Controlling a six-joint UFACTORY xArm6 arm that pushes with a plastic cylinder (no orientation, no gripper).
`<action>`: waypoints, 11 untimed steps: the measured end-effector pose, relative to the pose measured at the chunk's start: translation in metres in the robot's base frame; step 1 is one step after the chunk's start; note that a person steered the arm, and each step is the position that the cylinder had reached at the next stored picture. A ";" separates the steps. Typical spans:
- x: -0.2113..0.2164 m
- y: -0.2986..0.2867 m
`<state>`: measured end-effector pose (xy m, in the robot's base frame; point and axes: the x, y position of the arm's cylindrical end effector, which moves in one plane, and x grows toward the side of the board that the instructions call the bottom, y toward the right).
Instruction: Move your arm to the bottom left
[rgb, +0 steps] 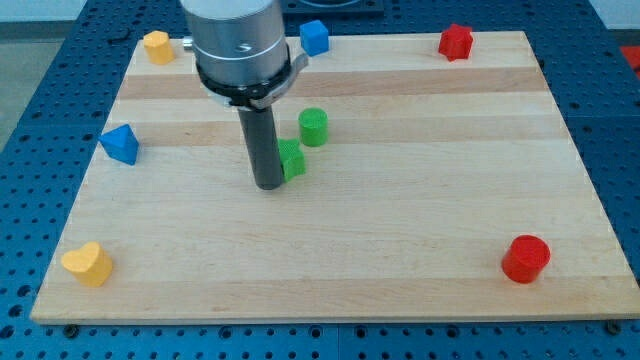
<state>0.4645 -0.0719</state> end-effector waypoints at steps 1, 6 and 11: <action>-0.006 0.018; 0.017 -0.140; 0.152 -0.226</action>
